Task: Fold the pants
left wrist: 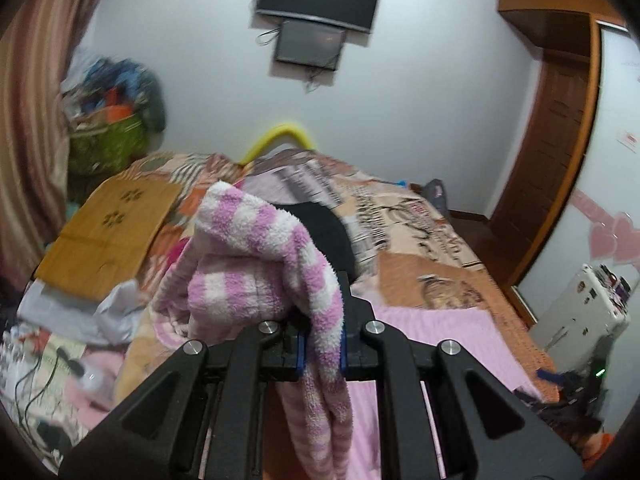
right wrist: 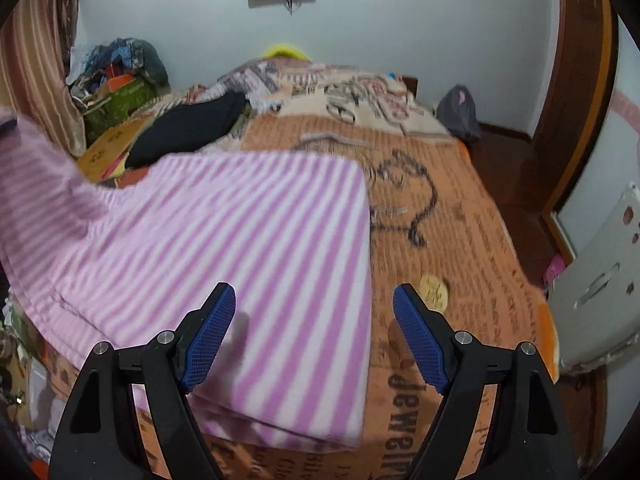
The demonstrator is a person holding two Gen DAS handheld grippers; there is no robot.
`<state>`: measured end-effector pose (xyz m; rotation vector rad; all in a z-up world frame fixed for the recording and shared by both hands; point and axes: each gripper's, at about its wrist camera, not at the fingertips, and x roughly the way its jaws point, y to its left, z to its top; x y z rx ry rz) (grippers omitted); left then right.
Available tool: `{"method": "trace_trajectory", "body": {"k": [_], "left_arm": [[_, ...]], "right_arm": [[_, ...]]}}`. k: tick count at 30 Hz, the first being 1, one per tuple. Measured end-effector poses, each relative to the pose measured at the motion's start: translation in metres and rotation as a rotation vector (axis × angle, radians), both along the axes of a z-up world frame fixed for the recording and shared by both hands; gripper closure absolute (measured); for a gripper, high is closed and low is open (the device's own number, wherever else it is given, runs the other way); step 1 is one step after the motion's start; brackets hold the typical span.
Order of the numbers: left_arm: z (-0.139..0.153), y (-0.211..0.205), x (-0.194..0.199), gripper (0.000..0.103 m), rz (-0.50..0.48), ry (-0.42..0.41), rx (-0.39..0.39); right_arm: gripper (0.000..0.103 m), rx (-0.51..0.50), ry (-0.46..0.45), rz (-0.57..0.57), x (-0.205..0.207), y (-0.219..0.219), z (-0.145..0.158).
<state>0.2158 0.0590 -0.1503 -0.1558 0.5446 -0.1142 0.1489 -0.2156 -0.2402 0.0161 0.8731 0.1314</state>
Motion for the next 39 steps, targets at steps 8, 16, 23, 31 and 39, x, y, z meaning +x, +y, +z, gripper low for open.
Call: {"method": "trace_trajectory", "body": {"k": [8,16,23,31,39], "left_arm": [[0.028,-0.087,0.013,0.093,-0.180,-0.051,0.047],[0.013,-0.182,0.021,0.093,-0.383,-0.006,0.056],[-0.038,-0.257,0.003,0.093,-0.544,0.104,0.151],[-0.099,-0.290,-0.006,0.093,-0.624,0.265,0.185],[-0.132,-0.292,-0.018,0.082,-0.622,0.363,0.214]], "right_arm": [[0.024,0.133,0.048,0.020,0.000,-0.014,-0.020],[0.024,0.222,0.048,0.011,-0.005,-0.022,-0.027],[0.024,0.203,0.033,0.021,-0.013,-0.029,-0.019],[0.024,0.153,-0.001,-0.167,-0.053,-0.098,0.001],[0.024,0.130,0.002,-0.266,-0.070,-0.124,0.004]]}}
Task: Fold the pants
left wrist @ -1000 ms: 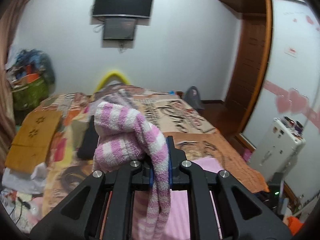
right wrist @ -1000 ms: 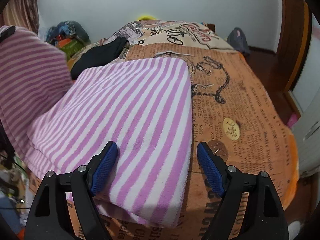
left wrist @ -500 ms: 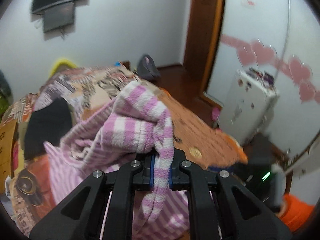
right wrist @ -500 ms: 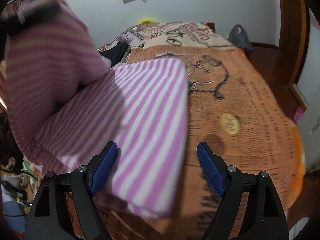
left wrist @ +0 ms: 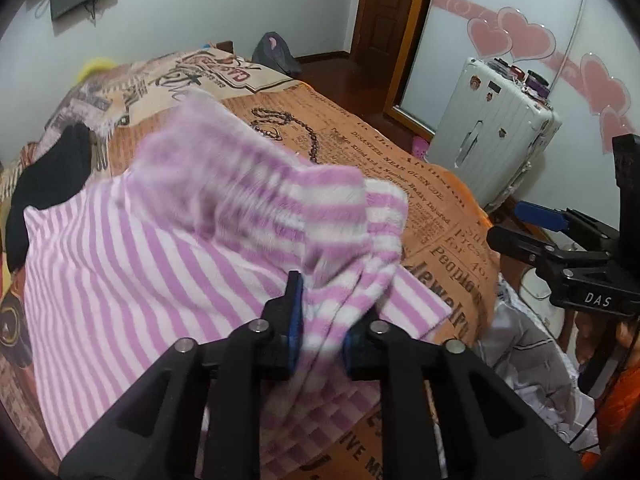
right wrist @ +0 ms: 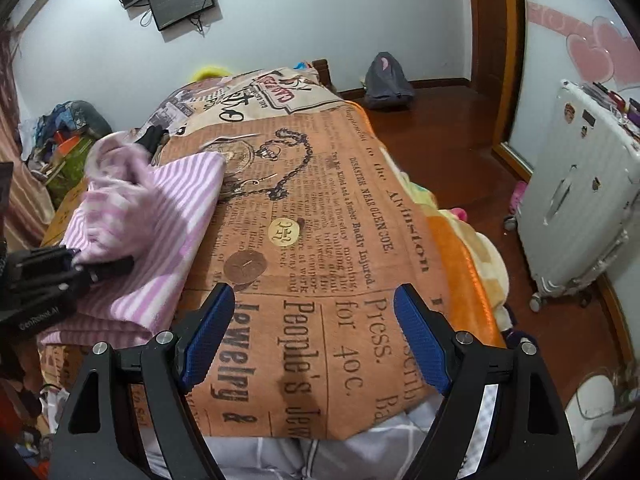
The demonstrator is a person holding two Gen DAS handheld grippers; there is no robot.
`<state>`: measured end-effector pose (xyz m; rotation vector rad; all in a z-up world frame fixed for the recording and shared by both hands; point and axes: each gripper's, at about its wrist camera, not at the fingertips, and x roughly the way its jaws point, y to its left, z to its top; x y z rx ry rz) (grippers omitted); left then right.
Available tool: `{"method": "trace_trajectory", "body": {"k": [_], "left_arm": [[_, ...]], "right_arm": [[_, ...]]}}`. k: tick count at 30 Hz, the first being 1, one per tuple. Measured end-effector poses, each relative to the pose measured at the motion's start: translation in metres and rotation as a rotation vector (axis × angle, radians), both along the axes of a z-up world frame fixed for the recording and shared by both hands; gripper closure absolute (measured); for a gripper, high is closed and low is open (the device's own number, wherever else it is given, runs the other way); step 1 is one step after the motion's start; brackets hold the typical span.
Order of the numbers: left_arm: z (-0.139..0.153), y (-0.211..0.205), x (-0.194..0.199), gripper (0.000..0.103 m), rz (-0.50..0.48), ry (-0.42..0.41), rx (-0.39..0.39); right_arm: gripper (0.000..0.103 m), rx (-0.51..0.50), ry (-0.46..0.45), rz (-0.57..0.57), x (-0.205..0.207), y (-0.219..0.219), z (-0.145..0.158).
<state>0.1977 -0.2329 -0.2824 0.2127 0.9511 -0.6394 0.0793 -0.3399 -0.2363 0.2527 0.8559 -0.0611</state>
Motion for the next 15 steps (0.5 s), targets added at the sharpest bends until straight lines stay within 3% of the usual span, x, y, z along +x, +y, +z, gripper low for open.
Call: {"method": "trace_trajectory", "body": {"k": [2,4,10,13,15], "left_arm": [[0.007,0.004,-0.003,0.063,0.003,0.000,-0.011],[0.016,0.011,-0.008,0.053,0.010,-0.020,-0.031],[0.054,0.046,-0.015,0.049,0.065,-0.110,-0.084],[0.066,0.081,-0.008,0.036,0.164,-0.177,-0.085],[0.062,0.108,0.003,0.036,0.241,-0.184,-0.044]], "right_arm": [[0.024,-0.001,-0.012,0.002,-0.001,0.001,0.005],[0.024,-0.001,-0.025,0.004,0.000,0.002,0.009],[0.024,0.007,-0.048,0.047,0.002,0.020,0.017],[0.024,0.014,-0.047,0.084,0.004,0.033,0.016],[0.024,0.018,-0.038,0.123,0.006,0.046,0.013]]}}
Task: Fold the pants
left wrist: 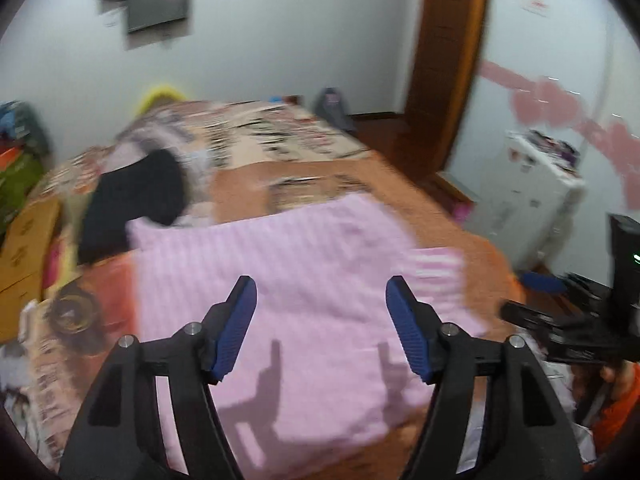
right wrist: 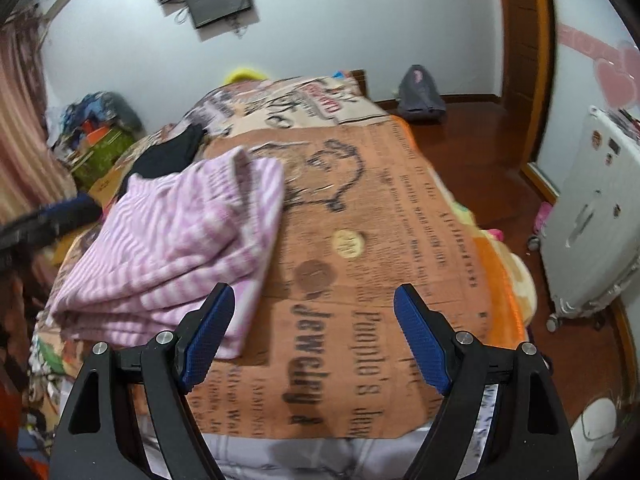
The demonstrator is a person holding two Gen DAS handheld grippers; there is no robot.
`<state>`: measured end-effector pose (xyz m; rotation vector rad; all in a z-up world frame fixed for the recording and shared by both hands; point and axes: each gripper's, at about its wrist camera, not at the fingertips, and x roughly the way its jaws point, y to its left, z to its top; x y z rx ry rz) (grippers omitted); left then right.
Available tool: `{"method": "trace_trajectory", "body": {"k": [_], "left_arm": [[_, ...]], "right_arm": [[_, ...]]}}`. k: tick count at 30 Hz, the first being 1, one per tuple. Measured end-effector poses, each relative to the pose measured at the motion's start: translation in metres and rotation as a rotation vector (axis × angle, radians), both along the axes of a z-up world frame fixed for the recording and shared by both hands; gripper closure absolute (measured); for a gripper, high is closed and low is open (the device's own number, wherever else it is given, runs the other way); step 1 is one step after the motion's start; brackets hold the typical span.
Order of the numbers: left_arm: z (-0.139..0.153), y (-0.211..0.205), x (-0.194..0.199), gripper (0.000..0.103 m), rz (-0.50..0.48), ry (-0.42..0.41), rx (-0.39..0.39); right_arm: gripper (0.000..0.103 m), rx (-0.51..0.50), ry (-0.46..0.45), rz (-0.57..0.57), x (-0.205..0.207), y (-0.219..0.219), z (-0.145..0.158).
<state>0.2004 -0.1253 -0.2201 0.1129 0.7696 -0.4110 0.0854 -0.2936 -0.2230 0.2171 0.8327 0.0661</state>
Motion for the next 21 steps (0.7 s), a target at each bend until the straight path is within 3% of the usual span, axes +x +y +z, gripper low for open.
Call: {"method": "trace_trajectory", "body": {"k": [8,13,21], "left_arm": [[-0.061,0.081,0.017,0.036,0.208,0.086,0.174],[-0.076,0.085,0.011,0.036,0.200,0.085,0.149],[-0.078,0.057,-0.002,0.040,0.127,0.143,0.060]], "right_arm": [[0.024,0.010,0.064,0.130,0.016,0.047,-0.025],[0.024,0.022,0.114,0.168,0.035,0.060,-0.045],[0.022,0.018,0.084,0.207,0.064,0.049,-0.050]]}}
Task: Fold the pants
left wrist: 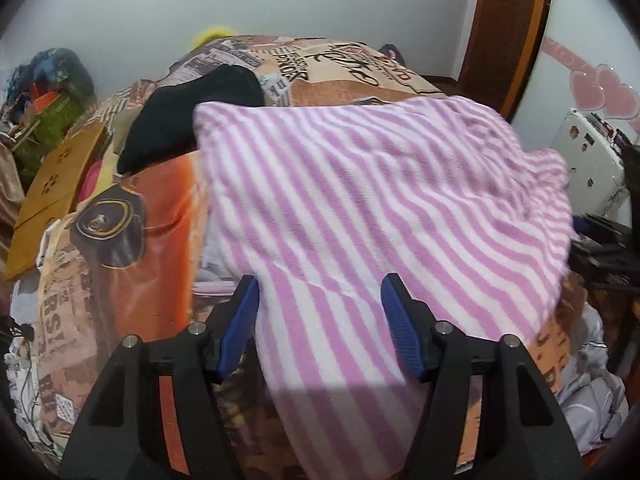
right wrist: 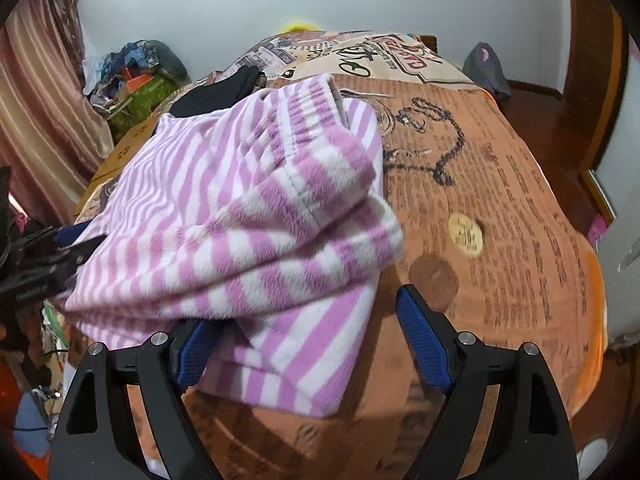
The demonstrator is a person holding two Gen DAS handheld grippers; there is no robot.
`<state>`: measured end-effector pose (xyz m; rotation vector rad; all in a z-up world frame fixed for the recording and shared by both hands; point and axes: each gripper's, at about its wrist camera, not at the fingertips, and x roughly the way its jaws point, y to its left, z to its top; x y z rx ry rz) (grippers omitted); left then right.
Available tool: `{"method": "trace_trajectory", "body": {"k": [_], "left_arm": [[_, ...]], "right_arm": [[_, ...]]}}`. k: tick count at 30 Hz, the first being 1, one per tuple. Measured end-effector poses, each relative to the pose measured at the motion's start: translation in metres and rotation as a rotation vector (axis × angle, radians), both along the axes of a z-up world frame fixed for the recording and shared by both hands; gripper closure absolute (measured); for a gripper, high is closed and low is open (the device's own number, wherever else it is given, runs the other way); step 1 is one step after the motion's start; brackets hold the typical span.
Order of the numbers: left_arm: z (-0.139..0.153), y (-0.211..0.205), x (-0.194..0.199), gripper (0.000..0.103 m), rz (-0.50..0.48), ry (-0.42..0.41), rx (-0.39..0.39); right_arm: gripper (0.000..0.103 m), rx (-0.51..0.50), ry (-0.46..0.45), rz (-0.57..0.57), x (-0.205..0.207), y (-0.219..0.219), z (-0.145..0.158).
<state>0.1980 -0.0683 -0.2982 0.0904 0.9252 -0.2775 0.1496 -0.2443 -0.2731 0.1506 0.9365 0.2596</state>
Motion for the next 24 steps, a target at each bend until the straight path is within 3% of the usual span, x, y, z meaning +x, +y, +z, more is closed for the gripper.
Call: {"method": "trace_trajectory", "body": {"k": [5,12,14,18,21,24], "left_arm": [[0.006,-0.008,-0.003,0.040,-0.024,0.086,-0.151],[0.016,0.000,0.003,0.040,0.006,0.094,-0.197],[0.025,0.009,0.009,0.040,0.032,0.059,-0.161],[0.039,0.037,0.037,0.035,0.096,-0.050,-0.008],[0.035,0.060,0.074,0.033,0.115,-0.055,0.066],[0.029,0.076,0.112,0.033,0.132,-0.055,0.089]], "right_arm": [[0.022,-0.031,-0.004,-0.007,0.030,-0.016,-0.004],[0.022,-0.137,-0.010,-0.033,0.097,-0.027,-0.005],[0.022,-0.148,-0.006,-0.037,0.106,-0.025,-0.002],[0.022,-0.151,-0.029,-0.040,0.091,-0.019,0.007],[0.022,-0.113,-0.014,-0.054,0.071,-0.023,0.011],[0.021,-0.070,0.002,-0.078,0.050,-0.024,0.018]]}}
